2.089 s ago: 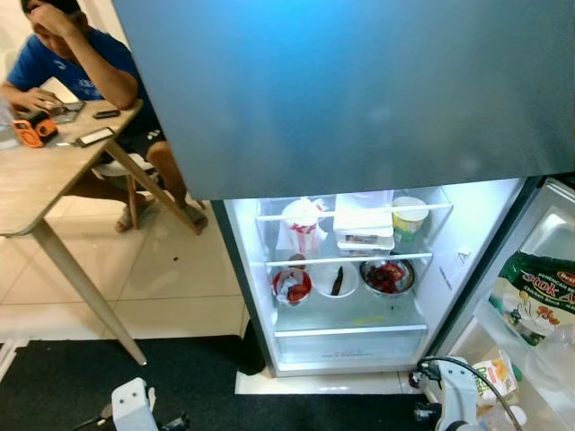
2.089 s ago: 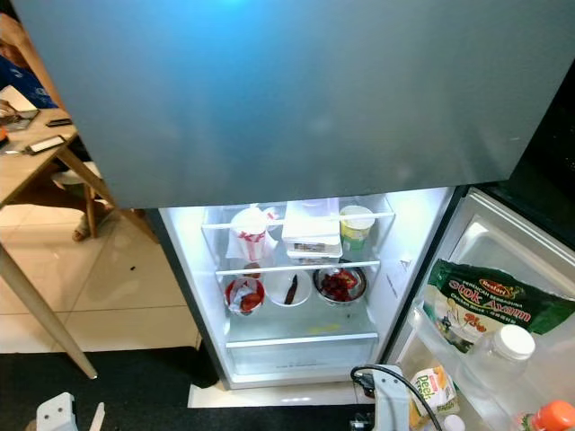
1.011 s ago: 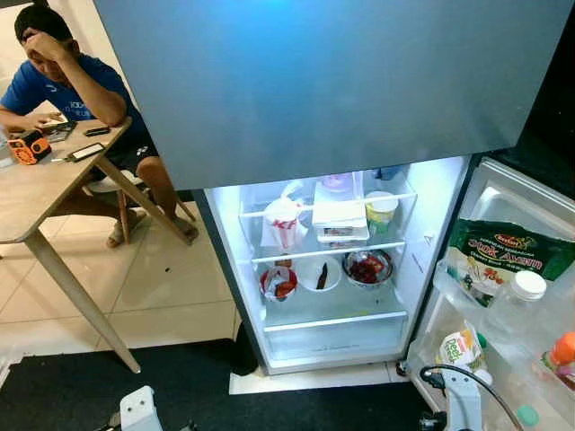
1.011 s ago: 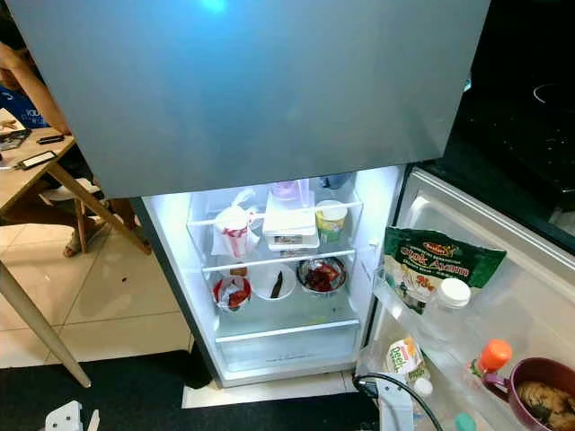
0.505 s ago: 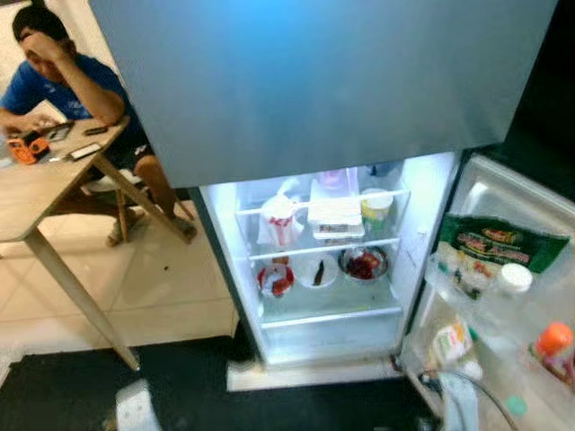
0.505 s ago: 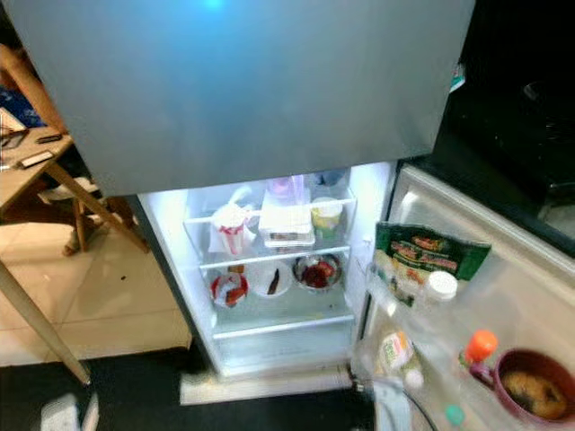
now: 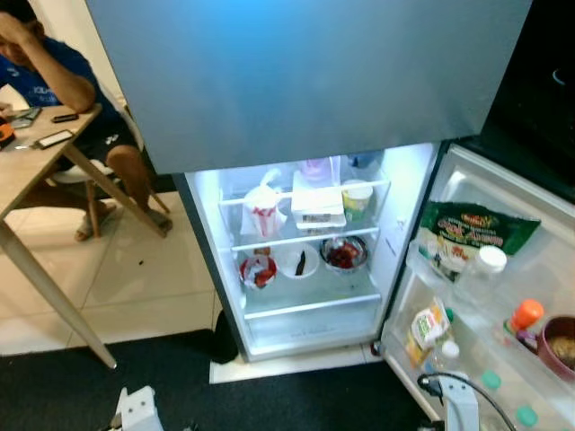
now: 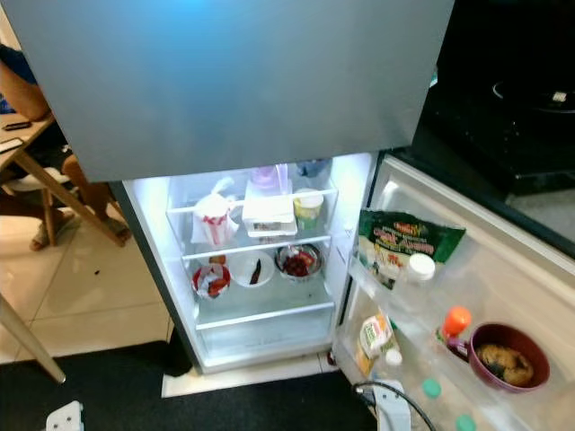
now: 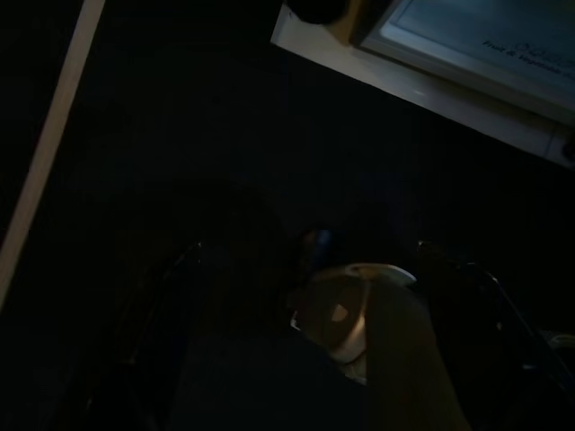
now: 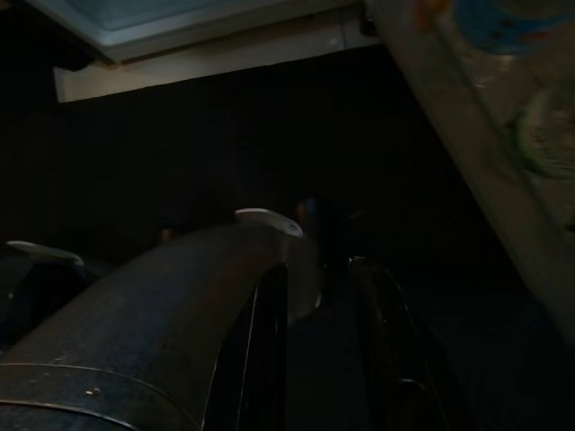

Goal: Restocking fridge

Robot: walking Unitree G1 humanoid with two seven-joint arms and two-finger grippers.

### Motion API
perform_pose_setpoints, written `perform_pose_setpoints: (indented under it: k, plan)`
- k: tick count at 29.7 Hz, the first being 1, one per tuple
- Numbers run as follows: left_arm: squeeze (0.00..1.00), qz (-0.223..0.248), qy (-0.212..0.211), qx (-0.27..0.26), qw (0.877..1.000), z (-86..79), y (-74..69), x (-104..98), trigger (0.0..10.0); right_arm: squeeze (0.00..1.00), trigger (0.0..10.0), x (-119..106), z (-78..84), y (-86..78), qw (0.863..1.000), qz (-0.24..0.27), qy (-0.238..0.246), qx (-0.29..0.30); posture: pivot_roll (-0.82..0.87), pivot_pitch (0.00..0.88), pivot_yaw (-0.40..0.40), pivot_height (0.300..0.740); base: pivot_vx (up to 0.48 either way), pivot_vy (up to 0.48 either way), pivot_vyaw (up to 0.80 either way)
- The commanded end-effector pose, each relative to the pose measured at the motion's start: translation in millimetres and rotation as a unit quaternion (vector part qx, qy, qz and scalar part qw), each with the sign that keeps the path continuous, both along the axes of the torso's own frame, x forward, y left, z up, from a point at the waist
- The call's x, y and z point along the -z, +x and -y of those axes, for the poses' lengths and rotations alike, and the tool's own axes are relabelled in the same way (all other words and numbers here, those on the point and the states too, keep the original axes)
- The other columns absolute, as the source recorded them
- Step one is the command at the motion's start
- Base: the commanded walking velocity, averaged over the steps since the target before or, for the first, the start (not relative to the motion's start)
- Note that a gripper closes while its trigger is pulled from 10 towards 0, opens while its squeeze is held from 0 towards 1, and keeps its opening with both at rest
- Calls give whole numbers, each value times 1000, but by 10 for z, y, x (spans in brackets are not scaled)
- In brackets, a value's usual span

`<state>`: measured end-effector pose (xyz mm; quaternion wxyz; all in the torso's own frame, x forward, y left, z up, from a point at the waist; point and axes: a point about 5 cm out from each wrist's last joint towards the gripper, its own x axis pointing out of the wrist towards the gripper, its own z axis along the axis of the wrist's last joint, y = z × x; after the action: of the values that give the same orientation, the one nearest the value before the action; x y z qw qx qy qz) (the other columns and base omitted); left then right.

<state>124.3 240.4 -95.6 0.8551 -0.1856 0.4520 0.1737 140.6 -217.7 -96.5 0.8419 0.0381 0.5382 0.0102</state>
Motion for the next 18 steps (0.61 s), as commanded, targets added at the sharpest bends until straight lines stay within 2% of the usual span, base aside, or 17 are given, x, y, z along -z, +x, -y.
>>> perform_pose_setpoints:
  k: [1,10,18]
  plan:
    - [0,-16,4,5,1000,-23,-74,19,10000,0,10000,-24,-20,75,1000,11,0,-6,-50,0,27,740,-337,0,0]
    - [0,-17,2,7,1000,-13,-69,21,10000,0,10000,-28,-16,83,1000,12,-3,-11,-50,0,27,740,-352,0,0]
    - [0,-18,0,8,1000,-3,-75,25,10000,0,10000,-23,59,45,999,2,-38,-16,-49,0,29,740,-440,0,0]
